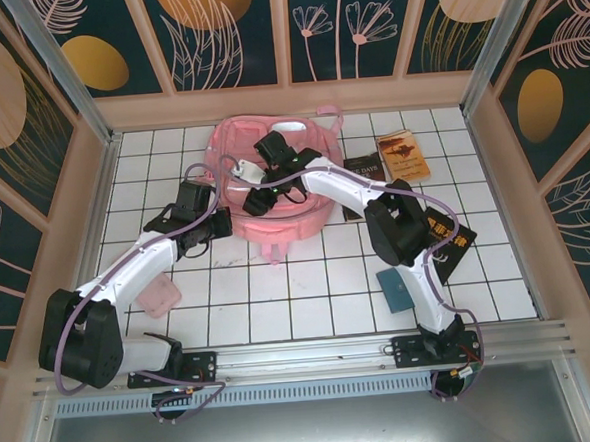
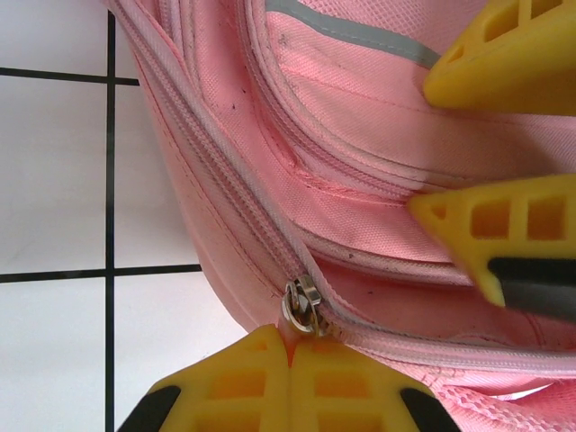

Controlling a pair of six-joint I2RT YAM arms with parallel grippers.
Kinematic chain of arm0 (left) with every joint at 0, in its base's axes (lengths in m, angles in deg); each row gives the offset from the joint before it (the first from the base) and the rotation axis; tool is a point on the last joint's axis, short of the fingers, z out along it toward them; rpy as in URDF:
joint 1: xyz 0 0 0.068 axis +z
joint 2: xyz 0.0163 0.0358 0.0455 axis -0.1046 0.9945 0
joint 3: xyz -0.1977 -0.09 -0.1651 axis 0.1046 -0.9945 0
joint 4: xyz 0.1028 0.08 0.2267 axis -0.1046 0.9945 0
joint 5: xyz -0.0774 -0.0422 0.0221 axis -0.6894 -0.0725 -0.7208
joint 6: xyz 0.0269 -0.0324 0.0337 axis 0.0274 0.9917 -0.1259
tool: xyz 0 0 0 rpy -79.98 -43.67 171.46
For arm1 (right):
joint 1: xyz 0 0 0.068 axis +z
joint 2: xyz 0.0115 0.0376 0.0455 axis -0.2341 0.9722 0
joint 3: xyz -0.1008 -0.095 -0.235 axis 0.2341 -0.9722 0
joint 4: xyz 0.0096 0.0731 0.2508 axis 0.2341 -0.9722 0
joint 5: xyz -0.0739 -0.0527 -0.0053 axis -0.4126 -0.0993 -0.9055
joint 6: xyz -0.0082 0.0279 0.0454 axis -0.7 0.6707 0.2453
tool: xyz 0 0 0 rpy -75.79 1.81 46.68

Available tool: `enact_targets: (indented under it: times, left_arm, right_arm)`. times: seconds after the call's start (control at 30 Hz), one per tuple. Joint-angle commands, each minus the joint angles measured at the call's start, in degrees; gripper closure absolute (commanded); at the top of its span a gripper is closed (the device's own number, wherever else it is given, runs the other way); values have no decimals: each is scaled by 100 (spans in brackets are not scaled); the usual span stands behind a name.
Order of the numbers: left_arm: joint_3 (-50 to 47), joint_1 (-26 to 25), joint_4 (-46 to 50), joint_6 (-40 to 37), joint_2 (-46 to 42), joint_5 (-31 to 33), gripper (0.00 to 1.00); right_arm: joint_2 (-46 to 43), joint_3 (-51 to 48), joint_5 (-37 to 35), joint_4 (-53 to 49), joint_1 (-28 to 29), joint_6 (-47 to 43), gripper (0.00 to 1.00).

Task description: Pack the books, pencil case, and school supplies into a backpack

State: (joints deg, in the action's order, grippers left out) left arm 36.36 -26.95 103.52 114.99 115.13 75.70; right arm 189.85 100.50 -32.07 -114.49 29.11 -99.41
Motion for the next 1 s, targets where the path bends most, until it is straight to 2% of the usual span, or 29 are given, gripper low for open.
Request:
enact_targets:
  times: [0.0, 0.13, 0.27, 0.4, 0.47, 0.6, 0.7, 0.97]
  left_arm:
    - [13, 12, -166, -92, -256, 136, 100]
    - [20, 12, -6, -9, -243, 437, 100]
    - [29, 12, 124, 67, -171, 729, 100]
    - [84, 10, 196, 174, -42, 976, 100]
    - [98, 13, 191, 228, 25, 820, 100]
    - [-119, 5, -162, 180, -53, -143, 76]
    - [-451, 12, -469, 41, -236, -645, 64]
    - [-836, -148, -1308, -594, -418, -1284, 49]
  right_arm:
    - [-37, -197, -363, 216, 24, -270, 64]
    - [-495, -627, -454, 510, 6, -380, 88]
    - [-1091, -1219, -438, 884, -28, -453, 100]
    - [-1494, -1594, -409, 1100, -64, -430, 100]
    - [-1608, -1687, -322, 1128, -82, -392, 100]
    - [-1821, -1912, -124, 1417, -124, -176, 100]
    - [-2006, -2069, 48, 1662, -199, -18, 100]
    - [-2339, -2114, 503, 1731, -505, 26, 100]
